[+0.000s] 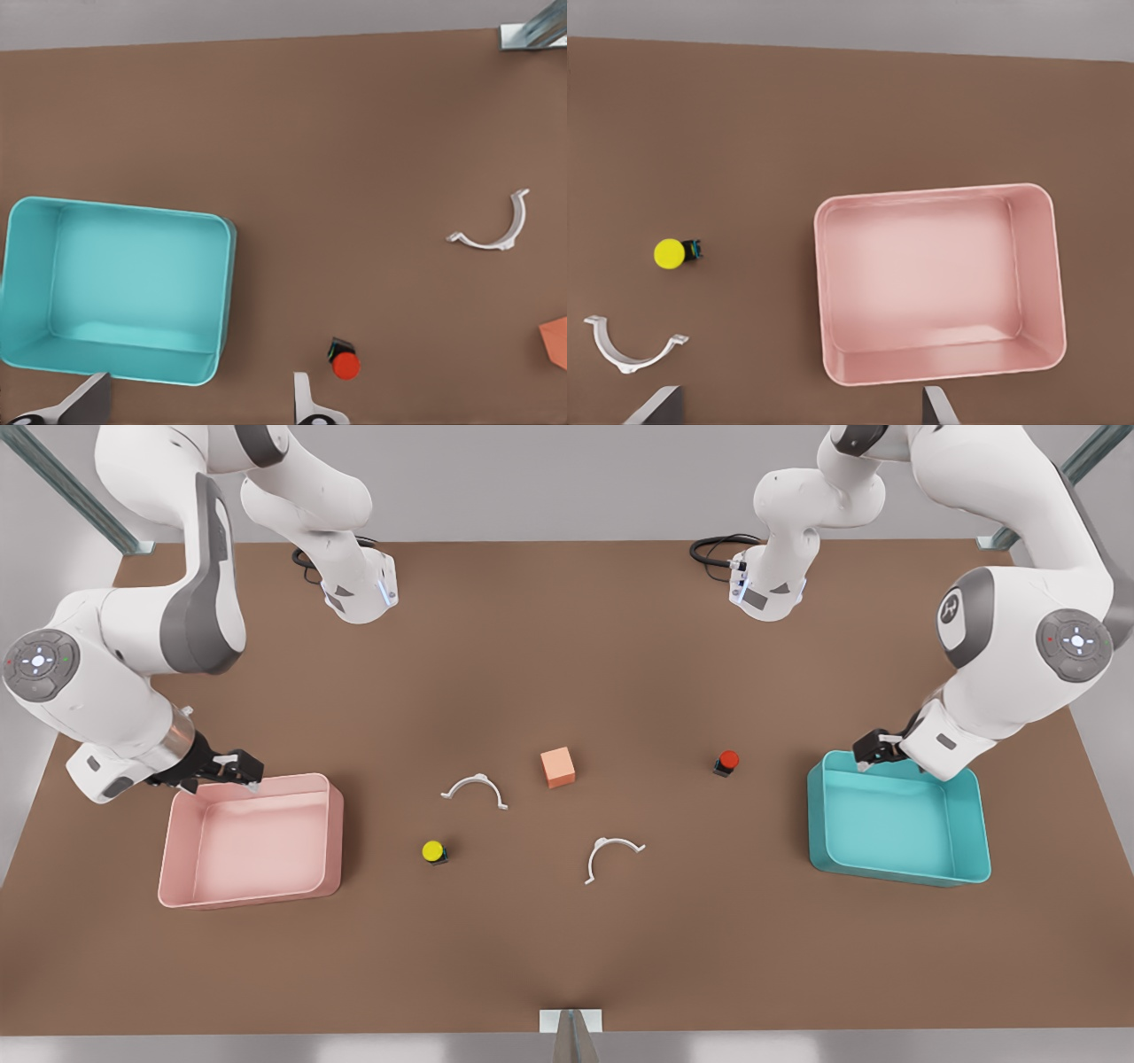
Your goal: Place the red button in the blue storage box with the left arm, and place the yellow button in the pink storage box with the right arm
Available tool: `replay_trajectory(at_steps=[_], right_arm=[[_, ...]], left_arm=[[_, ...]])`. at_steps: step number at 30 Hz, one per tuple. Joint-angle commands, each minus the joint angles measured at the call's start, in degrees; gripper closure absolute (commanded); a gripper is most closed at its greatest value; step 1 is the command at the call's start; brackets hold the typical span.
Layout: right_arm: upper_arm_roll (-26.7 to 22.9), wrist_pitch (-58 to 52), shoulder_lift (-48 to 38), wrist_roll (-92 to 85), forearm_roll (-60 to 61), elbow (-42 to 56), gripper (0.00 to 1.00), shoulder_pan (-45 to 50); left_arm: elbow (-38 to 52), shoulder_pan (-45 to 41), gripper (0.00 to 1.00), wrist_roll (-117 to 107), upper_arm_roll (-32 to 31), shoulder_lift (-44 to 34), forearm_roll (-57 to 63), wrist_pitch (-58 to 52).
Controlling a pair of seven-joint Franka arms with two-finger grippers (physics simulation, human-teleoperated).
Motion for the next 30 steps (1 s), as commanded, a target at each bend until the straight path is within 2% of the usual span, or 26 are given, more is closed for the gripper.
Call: replay_trajectory(at_steps=[1, 4, 7, 9, 13, 16, 23, 25, 27, 30], right_arm=[[0.0, 0.8, 0.0, 0.4, 0.2, 0.0, 0.00, -0.1], [0.0, 0.9, 0.1, 0.5, 0.2, 0.0, 0.00, -0.1], [0.2, 2.5, 0.2, 0.4, 0.2, 0.0, 0.00, 0.0], [2.8, 2.8, 0.2, 0.2, 0.1, 0.1, 0.00, 0.5], [3.1, 4.8, 2.1, 0.4, -1.5, 0.2, 0.00, 5.0], [3.1, 11.8, 7.7, 0.5, -1.6, 0.0, 0.00, 8.6], [3.1, 26.0, 19.7, 3.0, -1.8, 0.6, 0.00, 14.7], [3.1, 29.7, 22.7, 3.6, -2.5, 0.9, 0.00, 15.7], [3.1, 30.3, 23.9, 3.6, -2.5, 0.8, 0.00, 15.8], [3.1, 31.2, 24.9, 3.7, -2.0, -0.1, 0.00, 15.8]], left_arm=[[-0.1, -0.2, 0.00, 8.4, 0.0, -0.1, -0.1, -0.3], [-0.4, -3.2, 0.00, 6.2, -0.2, 1.7, -0.5, 0.4], [-11.0, -6.8, 0.00, 4.4, -0.3, 6.0, -6.8, 16.7], [-14.1, -8.3, 0.00, 4.4, -0.1, 9.1, -8.1, 24.0], [-20.9, -7.6, 0.00, 5.2, -0.1, 10.4, -8.1, 34.2], [-25.0, -7.1, 0.00, 6.5, -0.1, 10.8, -8.2, 40.3], [-27.2, -7.4, 0.00, 6.3, -0.1, 16.3, -8.2, 42.8], [-31.4, -7.6, 0.00, 6.2, -0.1, 15.0, -8.9, 43.4], [-38.6, -8.9, 0.00, 5.4, -0.1, 11.9, -9.1, 50.4], [-40.8, -10.7, 0.00, 2.5, -0.2, 9.4, -10.4, 50.3]])
